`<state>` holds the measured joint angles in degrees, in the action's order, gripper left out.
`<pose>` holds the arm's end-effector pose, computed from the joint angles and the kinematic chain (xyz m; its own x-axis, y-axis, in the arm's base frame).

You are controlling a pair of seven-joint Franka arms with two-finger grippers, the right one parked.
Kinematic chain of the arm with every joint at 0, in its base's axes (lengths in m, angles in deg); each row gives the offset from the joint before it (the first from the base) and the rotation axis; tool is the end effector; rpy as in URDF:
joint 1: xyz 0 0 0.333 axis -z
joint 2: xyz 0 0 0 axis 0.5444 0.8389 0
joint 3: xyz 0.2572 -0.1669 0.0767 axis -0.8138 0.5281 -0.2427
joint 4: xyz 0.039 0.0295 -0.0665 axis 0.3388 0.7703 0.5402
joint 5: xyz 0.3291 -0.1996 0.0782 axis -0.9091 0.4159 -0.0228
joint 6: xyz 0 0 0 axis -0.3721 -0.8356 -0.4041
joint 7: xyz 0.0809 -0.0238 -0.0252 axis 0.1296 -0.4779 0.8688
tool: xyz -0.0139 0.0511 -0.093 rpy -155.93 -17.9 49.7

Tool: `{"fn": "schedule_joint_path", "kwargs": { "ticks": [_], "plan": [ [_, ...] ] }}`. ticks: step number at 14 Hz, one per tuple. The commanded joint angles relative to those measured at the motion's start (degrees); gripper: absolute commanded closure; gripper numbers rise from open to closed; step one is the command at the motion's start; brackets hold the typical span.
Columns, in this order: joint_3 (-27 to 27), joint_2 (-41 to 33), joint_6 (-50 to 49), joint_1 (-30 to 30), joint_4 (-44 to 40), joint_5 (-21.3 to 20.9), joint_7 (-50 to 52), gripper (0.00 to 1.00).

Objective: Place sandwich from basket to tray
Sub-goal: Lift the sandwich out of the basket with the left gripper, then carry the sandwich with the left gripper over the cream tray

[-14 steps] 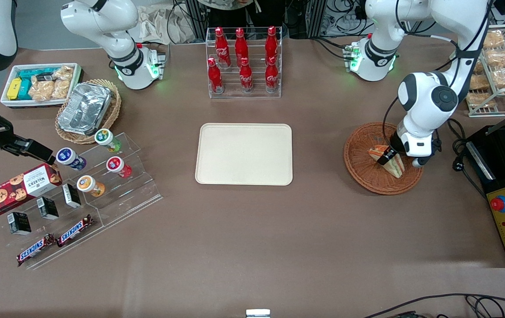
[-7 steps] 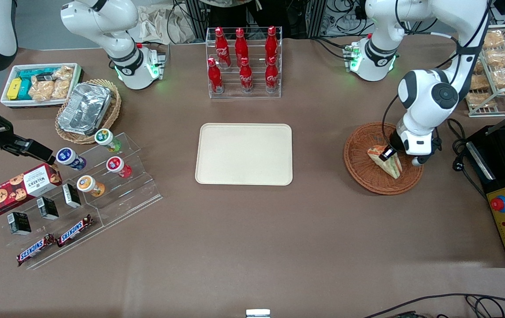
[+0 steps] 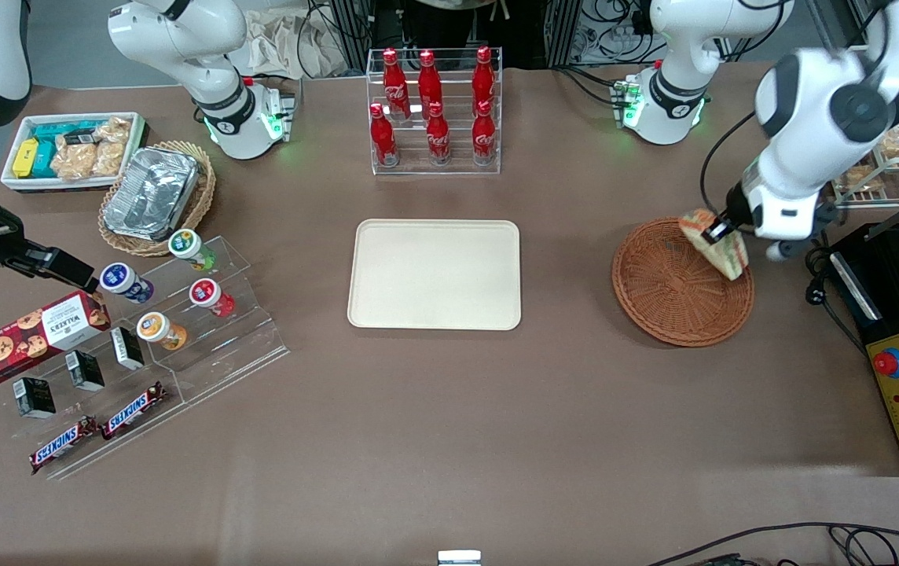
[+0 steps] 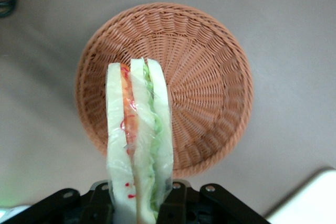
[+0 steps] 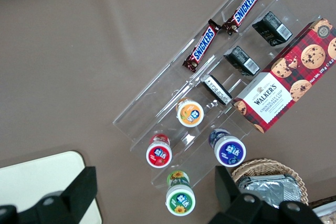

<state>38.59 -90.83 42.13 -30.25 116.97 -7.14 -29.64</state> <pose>0.4522 -0.0624 0.4424 0.7907 0.6087 -0.0649 0.6062 -0.7934 -0.0550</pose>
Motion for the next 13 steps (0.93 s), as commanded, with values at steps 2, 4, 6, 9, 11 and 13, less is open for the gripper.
{"fn": "schedule_joint_path", "kwargs": {
  "ticks": [2,4,6,9,11,13],
  "plan": [
    [4.63,1.42,-14.45,0.26,-14.55,-0.67,0.35,0.73],
    [5.87,1.77,-19.55,0.35,-20.09,0.29,-1.49,0.70],
    [9.98,1.95,-20.98,0.35,-20.64,0.30,-0.97,0.70],
    [17.10,3.17,-20.72,0.26,-20.64,0.39,-1.40,0.69],
    [20.63,4.41,-20.02,0.26,-20.73,0.30,-1.67,0.69],
    [23.00,5.03,-19.31,0.44,-20.64,0.30,-1.76,0.67]
  ]
}}
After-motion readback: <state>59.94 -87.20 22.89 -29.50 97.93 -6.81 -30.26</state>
